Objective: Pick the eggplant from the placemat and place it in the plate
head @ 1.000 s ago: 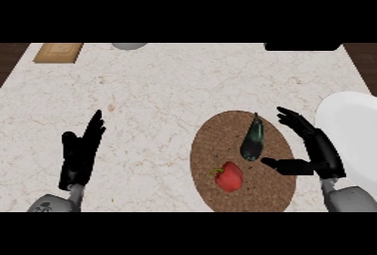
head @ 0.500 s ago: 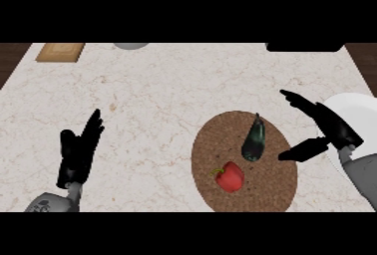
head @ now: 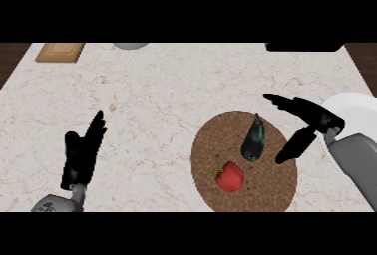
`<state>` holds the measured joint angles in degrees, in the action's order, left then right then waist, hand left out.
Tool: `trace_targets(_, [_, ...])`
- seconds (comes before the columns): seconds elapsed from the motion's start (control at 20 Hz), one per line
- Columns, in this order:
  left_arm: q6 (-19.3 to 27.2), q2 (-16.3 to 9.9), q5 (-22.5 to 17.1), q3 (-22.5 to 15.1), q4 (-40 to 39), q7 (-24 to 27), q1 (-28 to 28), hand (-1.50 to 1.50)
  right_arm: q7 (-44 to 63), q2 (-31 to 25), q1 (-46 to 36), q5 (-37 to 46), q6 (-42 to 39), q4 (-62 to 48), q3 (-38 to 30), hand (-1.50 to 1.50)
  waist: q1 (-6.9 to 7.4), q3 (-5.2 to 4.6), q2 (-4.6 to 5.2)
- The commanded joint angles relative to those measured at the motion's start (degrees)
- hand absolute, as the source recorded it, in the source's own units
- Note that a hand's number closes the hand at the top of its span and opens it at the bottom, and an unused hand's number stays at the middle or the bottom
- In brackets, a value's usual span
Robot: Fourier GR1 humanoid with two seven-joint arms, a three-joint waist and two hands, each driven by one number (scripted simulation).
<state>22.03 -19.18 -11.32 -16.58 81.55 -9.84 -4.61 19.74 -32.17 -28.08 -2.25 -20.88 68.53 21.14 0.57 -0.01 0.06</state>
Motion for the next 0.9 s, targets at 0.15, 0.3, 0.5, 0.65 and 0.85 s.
trace_targets(0.15, [-3.3,0.6,2.0,3.5,2.5,0.0,3.3,0.0,0.6,3.6,-0.3,5.3,-6.1,-3.4,-4.4,-1.5,-0.3,0.01,-0.07])
trace_targets(0.3, [-3.3,1.9,4.2,4.5,0.0,-0.8,1.1,0.0,3.8,6.0,0.4,6.7,-6.9,-0.2,-5.1,-1.5,-0.53,0.0,-0.11])
trace_targets(0.5, [-4.5,3.2,4.4,6.5,1.2,-2.7,-0.3,0.0,-1.8,7.7,-2.0,11.3,-8.6,-7.7,-7.1,-1.5,-0.37,0.01,-0.03])
trace_targets(0.65, [-6.9,3.1,5.4,7.6,1.8,-2.6,1.2,0.0,-1.9,10.3,1.6,13.5,-7.8,-4.8,-7.8,-1.5,-0.46,0.01,-0.08])
trace_targets(0.85, [-7.1,4.7,7.2,7.9,3.4,-4.5,1.8,0.0,-2.6,14.4,0.7,16.8,-6.5,-8.2,-9.2,-1.5,-0.32,0.02,-0.05])
